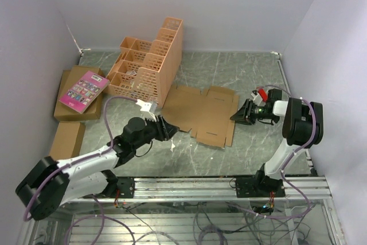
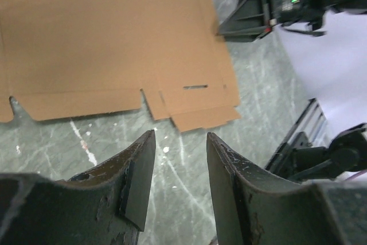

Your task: Fold the paper box

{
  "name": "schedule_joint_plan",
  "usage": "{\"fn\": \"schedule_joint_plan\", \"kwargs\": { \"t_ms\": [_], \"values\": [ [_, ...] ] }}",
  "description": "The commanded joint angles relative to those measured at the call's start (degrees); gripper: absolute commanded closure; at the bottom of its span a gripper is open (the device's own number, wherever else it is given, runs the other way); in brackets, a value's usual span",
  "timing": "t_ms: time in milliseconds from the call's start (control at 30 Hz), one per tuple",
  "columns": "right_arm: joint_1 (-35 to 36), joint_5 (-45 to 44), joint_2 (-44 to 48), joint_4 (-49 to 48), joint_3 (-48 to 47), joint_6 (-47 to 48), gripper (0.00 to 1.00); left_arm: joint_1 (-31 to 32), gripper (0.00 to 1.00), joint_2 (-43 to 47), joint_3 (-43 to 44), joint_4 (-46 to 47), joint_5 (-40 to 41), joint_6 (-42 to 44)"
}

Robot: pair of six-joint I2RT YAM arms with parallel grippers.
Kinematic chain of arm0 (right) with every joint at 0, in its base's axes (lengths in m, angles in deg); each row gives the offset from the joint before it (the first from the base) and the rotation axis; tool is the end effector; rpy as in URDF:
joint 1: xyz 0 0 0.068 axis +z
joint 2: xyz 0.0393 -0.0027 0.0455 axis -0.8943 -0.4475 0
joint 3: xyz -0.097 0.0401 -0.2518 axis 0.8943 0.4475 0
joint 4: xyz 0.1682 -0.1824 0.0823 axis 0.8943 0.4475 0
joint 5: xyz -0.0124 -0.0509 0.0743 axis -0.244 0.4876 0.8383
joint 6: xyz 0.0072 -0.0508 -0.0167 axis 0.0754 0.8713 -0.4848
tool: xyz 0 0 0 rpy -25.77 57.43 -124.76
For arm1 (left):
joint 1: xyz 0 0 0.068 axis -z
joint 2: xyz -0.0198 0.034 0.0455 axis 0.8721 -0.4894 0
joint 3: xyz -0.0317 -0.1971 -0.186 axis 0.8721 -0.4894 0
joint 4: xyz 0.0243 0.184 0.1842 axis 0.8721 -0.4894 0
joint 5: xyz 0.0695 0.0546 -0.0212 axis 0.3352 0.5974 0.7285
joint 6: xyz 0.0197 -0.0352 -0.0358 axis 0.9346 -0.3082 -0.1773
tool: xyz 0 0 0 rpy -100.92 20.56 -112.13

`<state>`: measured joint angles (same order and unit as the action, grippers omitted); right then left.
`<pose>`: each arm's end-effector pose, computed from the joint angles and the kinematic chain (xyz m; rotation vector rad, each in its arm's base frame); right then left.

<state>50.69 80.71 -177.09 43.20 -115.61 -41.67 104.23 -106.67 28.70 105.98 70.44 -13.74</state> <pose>0.3014 -0.0386 0.1085 0.2867 2.5184 1.2614 0.1556 -0.1517 0.1874 0.1111 1.9794 -1.0729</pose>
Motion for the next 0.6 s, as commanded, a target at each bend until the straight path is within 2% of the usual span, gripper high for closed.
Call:
{"fn": "schedule_joint_plan", "kwargs": {
  "t_ms": [0,167,300,567],
  "values": [
    [0.2,-0.5,-4.4,-2.1,-1.2,-1.1,0.69,-0.2,0.48,7.5,-0.4,-4.1,2.0,-0.8],
    [0.2,0.7,-5.2,-3.5,-1.2,-2.1,0.86,-0.3,0.47,14.6,-1.6,-8.6,3.2,-1.8],
    [-0.3,2.0,-2.5,-4.3,-0.6,-1.4,1.0,-0.3,0.43,17.8,-3.8,-8.7,4.4,-3.0],
    [-3.7,4.2,10.5,-2.7,-0.6,5.4,1.0,-0.4,0.32,20.2,-3.5,-10.3,6.2,-1.7]
  ]
}}
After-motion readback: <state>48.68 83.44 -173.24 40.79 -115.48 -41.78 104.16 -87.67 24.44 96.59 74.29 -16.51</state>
